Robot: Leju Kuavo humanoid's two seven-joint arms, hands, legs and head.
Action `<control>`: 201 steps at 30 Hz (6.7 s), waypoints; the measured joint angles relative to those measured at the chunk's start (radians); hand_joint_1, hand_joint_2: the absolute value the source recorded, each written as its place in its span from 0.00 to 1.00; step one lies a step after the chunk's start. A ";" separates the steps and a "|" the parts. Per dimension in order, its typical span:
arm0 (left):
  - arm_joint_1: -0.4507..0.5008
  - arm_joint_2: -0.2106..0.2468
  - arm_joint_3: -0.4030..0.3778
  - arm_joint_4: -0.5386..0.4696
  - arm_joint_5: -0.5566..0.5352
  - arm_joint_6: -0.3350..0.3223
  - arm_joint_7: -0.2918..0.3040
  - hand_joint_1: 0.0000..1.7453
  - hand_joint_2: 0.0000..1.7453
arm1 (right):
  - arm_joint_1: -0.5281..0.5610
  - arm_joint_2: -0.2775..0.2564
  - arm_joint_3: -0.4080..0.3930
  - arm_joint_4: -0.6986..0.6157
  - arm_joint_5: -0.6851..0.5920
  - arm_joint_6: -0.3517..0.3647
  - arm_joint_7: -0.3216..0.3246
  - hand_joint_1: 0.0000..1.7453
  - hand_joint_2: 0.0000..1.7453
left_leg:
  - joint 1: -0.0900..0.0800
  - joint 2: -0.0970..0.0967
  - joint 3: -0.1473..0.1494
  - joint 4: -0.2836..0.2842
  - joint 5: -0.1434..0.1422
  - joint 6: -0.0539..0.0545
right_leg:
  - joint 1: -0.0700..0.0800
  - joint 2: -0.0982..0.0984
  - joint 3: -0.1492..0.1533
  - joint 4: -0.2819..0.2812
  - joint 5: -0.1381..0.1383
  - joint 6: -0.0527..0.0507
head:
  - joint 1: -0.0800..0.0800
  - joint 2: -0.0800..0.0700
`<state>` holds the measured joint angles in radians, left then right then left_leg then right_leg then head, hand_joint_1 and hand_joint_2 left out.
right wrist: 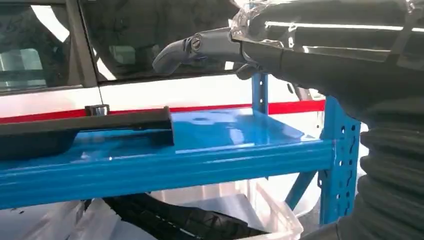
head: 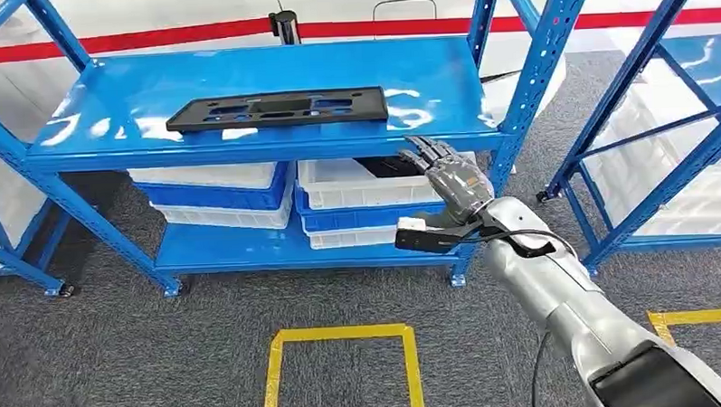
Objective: Take the parts from the cabinet and place them on the table.
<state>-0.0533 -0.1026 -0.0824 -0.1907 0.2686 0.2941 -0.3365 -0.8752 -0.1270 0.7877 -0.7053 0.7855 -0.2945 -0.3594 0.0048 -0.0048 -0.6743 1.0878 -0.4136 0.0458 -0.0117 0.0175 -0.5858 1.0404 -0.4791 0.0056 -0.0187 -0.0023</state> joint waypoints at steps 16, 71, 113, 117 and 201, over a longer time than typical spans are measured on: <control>-0.002 -0.004 0.001 0.000 -0.006 0.003 0.012 0.00 0.00 | -0.011 0.037 0.014 0.015 0.083 -0.052 0.086 0.00 1.00 | -0.006 0.002 0.076 -0.074 -0.031 -0.003 | -0.008 -0.022 -0.042 -0.019 0.041 0.057 | 0.003 0.000; -0.022 -0.016 0.001 -0.001 -0.021 0.020 0.043 0.00 0.00 | -0.072 0.445 0.176 0.266 0.259 -0.079 0.314 0.00 1.00 | 0.016 -0.002 0.069 -0.081 -0.018 -0.015 | -0.009 -0.010 -0.127 0.229 -0.095 0.027 | -0.002 0.000; -0.039 -0.013 0.000 -0.002 -0.049 0.021 0.065 0.00 0.00 | -0.147 0.418 0.057 0.378 0.312 -0.080 0.394 0.00 1.00 | 0.020 -0.002 0.095 -0.076 -0.052 -0.050 | -0.003 -0.009 -0.021 -0.048 0.063 -0.006 | 0.006 0.000; -0.038 -0.013 -0.001 -0.002 -0.050 0.021 0.065 0.00 0.00 | -0.145 0.417 0.053 0.380 0.313 -0.078 0.401 0.00 1.00 | 0.019 0.001 -0.041 0.186 -0.175 -0.067 | 0.001 -0.009 -0.012 -0.048 0.053 -0.026 | 0.001 0.000; -0.031 -0.033 -0.004 -0.003 -0.145 0.351 -0.319 0.00 1.00 | -0.232 0.283 -0.214 0.134 0.196 -0.203 0.089 0.95 1.00 | 0.005 0.002 0.058 -0.083 -0.005 -0.032 | 0.012 -0.008 -0.013 -0.042 0.049 0.003 | 0.000 0.000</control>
<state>-0.0843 -0.1358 -0.0862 -0.1938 0.1232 0.6451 -0.6554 -1.1070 0.1556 0.5734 -0.5716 0.9815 -0.4970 -0.2705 0.0101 -0.0030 -0.6164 1.0045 -0.4190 0.0142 -0.0002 0.0099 -0.5985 0.9981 -0.4300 0.0090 -0.0187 -0.0023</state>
